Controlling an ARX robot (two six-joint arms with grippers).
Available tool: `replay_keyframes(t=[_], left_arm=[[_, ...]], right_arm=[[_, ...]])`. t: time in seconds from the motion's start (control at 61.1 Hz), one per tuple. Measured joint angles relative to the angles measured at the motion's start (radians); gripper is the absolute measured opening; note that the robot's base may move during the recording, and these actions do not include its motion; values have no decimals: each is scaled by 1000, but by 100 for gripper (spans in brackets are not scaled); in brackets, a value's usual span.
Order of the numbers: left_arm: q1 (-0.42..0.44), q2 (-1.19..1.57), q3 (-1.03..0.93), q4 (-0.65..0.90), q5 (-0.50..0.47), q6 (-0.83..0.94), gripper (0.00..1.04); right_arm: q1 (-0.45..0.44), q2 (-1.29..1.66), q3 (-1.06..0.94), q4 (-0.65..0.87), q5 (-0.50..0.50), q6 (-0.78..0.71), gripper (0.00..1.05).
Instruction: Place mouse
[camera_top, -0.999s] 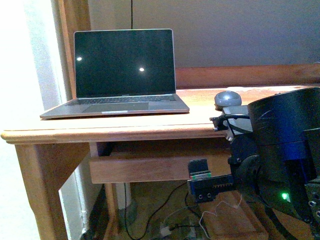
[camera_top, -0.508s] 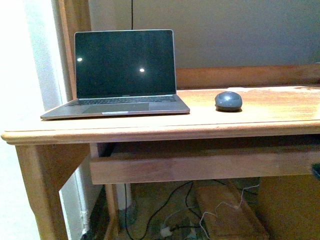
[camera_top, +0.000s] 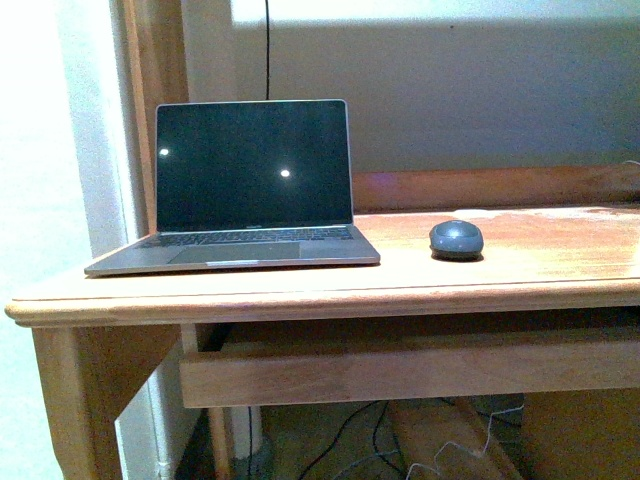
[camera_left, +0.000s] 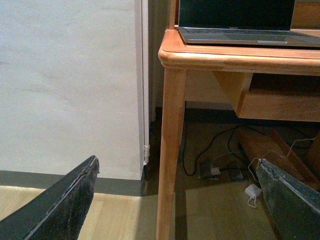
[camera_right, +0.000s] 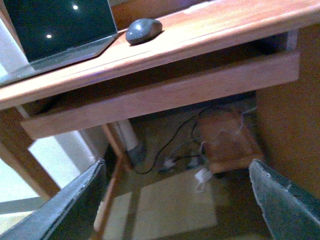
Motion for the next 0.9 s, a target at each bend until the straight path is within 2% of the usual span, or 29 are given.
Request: replay_keyframes(t=[0.033, 0.131, 0.36, 0.426, 0.475, 0.72, 0.753, 0.786, 0.901], left_arm=[[0, 0, 0, 0, 0, 0, 97], [0, -1, 0, 0, 0, 0, 97], [0, -1, 0, 0, 0, 0, 97], [0, -1, 0, 0, 0, 0, 97], [0, -1, 0, 0, 0, 0, 97], [0, -1, 0, 0, 0, 0, 97], [0, -1, 0, 0, 0, 0, 97], [0, -1, 0, 0, 0, 0, 97], [0, -1, 0, 0, 0, 0, 97]], right_arm=[[-22, -25, -13, -8, -11, -85, 77], [-86, -55, -13, -20, -70, -192, 60], [-203, -83, -13, -47, -188, -247, 22], [-299, -90, -13, -59, -302, -256, 10], [-335, -94, -13, -59, -314, -259, 3], [-355, -96, -13, -60, -326, -263, 3], [-355, -96, -13, -60, -327, -264, 6], [-355, -96, -13, -60, -326, -264, 15], [-355, -96, -13, -60, -326, -264, 33]])
